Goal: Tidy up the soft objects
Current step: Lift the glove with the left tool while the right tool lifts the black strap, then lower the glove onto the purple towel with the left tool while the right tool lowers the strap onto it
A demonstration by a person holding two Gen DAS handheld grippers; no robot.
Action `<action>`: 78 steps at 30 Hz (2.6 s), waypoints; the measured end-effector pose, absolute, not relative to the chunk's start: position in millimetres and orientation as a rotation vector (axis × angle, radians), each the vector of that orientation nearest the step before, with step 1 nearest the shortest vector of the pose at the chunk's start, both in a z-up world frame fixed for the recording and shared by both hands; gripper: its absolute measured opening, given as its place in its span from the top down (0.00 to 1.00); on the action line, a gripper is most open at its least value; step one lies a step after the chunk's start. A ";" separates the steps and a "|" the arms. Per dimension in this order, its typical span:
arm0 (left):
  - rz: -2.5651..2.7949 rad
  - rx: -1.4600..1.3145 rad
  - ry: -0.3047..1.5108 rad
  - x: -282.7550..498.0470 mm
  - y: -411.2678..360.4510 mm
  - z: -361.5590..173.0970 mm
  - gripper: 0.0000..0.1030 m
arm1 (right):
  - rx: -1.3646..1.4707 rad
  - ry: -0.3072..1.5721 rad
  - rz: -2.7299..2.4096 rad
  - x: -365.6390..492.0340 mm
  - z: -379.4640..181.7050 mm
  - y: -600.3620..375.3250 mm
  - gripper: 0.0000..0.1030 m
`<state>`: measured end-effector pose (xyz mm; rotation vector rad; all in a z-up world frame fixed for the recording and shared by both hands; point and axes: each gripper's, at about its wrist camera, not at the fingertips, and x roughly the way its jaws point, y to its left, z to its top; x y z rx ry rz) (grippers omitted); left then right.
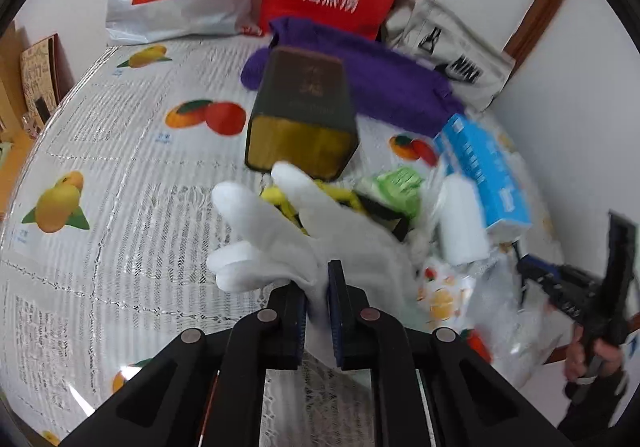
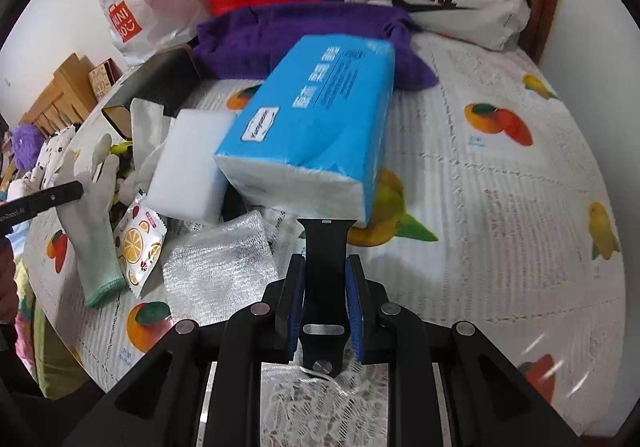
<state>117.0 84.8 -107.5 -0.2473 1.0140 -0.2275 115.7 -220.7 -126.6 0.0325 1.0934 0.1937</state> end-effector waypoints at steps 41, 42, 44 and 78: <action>-0.234 -0.171 0.751 205.4 79.4 9.1 0.91 | 0.026 0.870 0.256 208.1 -41.1 -220.5 0.80; -0.233 -0.170 0.753 212.5 78.5 10.1 0.91 | 0.028 0.868 0.259 217.6 -40.6 -221.3 0.80; -0.229 -0.172 0.756 227.2 77.3 11.5 0.91 | 0.026 0.867 0.257 232.1 -40.9 -221.9 0.80; -0.301 -0.192 0.953 451.8 29.5 -71.2 0.91 | -0.019 1.063 0.262 397.4 -129.2 -217.3 0.80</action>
